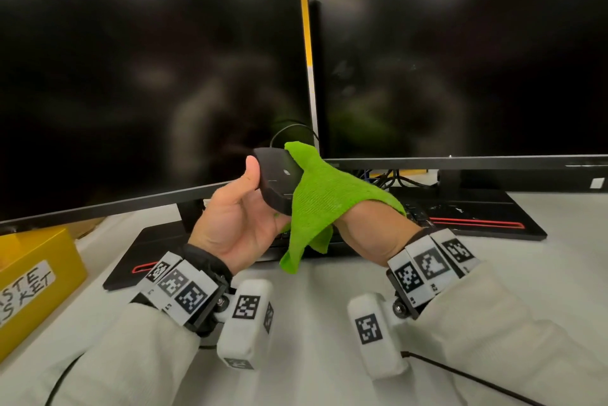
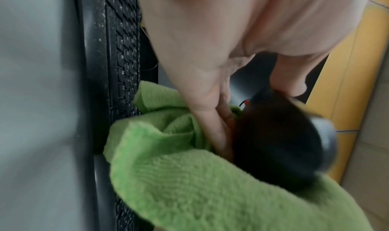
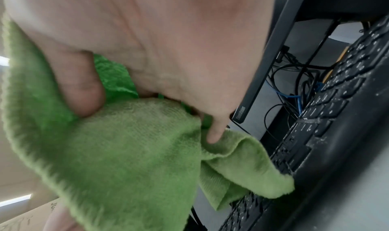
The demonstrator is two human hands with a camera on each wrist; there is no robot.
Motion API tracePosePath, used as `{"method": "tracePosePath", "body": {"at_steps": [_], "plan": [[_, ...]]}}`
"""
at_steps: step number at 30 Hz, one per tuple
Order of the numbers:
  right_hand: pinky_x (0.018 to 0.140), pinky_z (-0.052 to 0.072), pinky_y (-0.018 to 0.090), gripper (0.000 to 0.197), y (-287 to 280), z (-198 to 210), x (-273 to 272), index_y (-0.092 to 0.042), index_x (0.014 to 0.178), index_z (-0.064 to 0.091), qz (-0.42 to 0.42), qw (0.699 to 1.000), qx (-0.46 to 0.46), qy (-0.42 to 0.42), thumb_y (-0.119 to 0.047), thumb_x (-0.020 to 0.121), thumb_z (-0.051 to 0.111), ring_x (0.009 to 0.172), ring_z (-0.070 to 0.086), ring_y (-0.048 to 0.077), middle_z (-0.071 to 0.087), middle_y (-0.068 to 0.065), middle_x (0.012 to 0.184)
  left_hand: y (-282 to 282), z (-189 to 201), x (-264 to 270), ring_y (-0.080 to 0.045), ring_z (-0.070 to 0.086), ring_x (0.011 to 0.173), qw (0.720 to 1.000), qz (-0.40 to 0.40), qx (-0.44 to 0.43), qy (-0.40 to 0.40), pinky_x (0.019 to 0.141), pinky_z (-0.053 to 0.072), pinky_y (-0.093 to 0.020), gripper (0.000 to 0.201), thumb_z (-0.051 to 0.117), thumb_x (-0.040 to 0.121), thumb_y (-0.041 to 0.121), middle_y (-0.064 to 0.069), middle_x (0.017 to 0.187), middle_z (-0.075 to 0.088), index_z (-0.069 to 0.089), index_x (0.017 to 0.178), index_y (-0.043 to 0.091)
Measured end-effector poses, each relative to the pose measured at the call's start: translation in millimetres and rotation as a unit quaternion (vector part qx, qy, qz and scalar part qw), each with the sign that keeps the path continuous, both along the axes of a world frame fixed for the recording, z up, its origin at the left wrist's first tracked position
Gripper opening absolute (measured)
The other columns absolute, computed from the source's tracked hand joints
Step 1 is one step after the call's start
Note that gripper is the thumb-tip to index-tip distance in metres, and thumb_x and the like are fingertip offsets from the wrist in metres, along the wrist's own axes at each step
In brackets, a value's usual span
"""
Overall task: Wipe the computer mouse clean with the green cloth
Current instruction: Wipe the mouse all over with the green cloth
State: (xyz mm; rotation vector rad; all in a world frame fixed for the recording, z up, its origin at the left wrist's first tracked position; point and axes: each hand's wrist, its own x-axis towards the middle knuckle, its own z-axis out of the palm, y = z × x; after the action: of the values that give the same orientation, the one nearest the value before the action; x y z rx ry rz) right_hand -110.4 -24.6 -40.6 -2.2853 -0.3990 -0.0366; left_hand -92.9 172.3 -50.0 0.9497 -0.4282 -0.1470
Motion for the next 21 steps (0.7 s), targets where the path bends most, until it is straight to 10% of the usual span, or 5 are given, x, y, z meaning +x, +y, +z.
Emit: {"method": "tracePosePath", "body": {"at_steps": [4,8,12,16,21], "plan": [[0.103,0.023,0.019,0.044,6.7,19.9,-19.2,-0.006,0.152,0.037,0.023,0.984,-0.172,0.041,-0.014,0.109,0.031,0.146,0.034,0.025,0.036,0.014,0.159,0.4,-2.3,3.8,-0.034,0.064,0.131,0.998,0.054,0.018,-0.01,0.105,0.057,-0.046,0.058,0.047,0.103,0.039,-0.023,0.147,0.061,0.056,0.147,0.002],[0.111,-0.011,0.018,0.058,9.8,28.2,-24.8,-0.014,0.156,-0.01,0.007,0.954,-0.289,-0.077,-0.026,0.11,0.024,0.156,-0.002,0.015,-0.012,0.007,0.168,-1.6,-0.2,6.0,-0.026,0.074,0.114,0.996,0.091,0.0,-0.027,0.089,0.063,-0.038,0.059,0.054,0.098,0.028,-0.016,0.132,0.071,0.048,0.151,0.004],[0.111,0.0,0.019,0.053,13.7,30.7,-27.3,-0.01,0.158,0.011,0.018,0.957,-0.289,-0.024,-0.026,0.11,0.028,0.155,0.009,0.017,0.006,0.006,0.169,-4.2,-2.4,7.1,-0.027,0.072,0.116,0.993,0.112,0.007,-0.03,0.087,0.063,-0.039,0.058,0.057,0.096,0.021,-0.018,0.136,0.068,0.047,0.151,0.008],[0.109,0.009,0.03,0.045,20.7,42.2,-20.5,0.026,0.139,-0.002,0.006,0.967,-0.237,0.097,0.0,0.109,0.018,0.151,0.012,0.042,0.006,0.039,0.158,-12.3,-5.0,6.8,-0.024,0.075,0.105,0.994,0.099,0.046,-0.021,0.084,0.065,-0.036,0.041,0.062,0.089,0.024,-0.012,0.118,0.077,0.066,0.128,0.009],[0.103,0.008,0.019,0.056,14.2,30.9,-17.1,-0.004,0.155,0.005,-0.017,0.973,-0.226,0.052,-0.023,0.109,0.03,0.153,0.015,0.024,0.009,0.013,0.167,-20.5,-11.8,3.3,-0.022,0.072,0.105,0.993,0.068,0.093,-0.028,0.091,0.062,-0.038,0.036,0.063,0.089,0.018,-0.01,0.118,0.075,0.07,0.123,0.009]]}}
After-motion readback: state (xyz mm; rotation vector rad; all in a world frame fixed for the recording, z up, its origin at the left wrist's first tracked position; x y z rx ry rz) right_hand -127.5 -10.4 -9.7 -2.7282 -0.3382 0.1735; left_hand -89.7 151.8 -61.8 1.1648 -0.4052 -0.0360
